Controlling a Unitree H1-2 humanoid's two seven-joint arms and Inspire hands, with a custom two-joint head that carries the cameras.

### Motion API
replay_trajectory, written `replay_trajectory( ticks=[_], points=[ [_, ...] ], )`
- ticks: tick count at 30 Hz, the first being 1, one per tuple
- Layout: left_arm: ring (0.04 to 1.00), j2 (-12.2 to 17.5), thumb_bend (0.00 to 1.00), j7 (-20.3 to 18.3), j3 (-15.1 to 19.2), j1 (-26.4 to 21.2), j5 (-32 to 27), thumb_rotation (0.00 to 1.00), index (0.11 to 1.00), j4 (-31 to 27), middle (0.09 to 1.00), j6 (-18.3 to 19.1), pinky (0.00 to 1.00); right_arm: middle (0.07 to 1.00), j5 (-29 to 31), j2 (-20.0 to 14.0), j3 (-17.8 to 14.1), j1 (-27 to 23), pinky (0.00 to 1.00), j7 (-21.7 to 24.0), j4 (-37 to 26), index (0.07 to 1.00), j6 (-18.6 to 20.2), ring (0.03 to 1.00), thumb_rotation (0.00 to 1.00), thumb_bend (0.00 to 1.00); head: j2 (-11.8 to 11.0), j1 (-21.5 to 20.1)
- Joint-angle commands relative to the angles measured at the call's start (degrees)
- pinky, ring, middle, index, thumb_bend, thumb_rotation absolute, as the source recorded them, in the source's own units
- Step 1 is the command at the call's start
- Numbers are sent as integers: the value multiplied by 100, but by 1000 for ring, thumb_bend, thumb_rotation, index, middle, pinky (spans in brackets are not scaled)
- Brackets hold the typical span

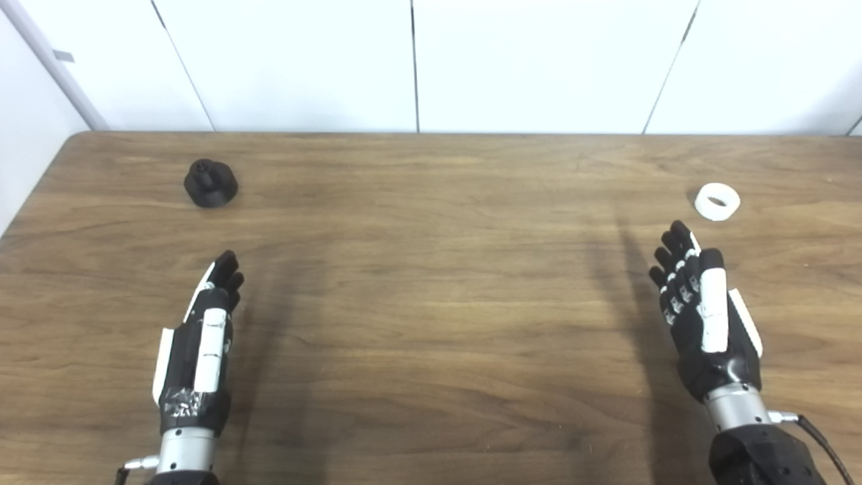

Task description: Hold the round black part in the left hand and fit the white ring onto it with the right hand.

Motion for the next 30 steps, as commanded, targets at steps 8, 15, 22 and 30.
replay_trajectory(
  ticks=[8,15,22,30],
  points=[
    [959,-195,613,50,29,-104,202,826,925,-106,952,-213,987,1000,22,-57,20,7,1000,75,-156,1000,-260,1000,1000,590,-24,42],
    [959,-264,564,52,-96,-67,364,814,911,-80,947,-243,978,1000,53,-149,-25,43,1000,158,-82,1000,-275,1000,1000,567,-327,827],
    [994,-294,564,34,-301,3,548,870,947,52,979,-356,1000,1000,119,-205,-63,85,1000,332,92,1000,-381,1000,1000,578,-689,1408],
    [994,-393,568,119,-456,9,712,796,954,341,981,-616,1000,1000,48,-224,-55,85,1000,368,242,1000,-471,1000,1000,586,-1128,1893]
  ],
)
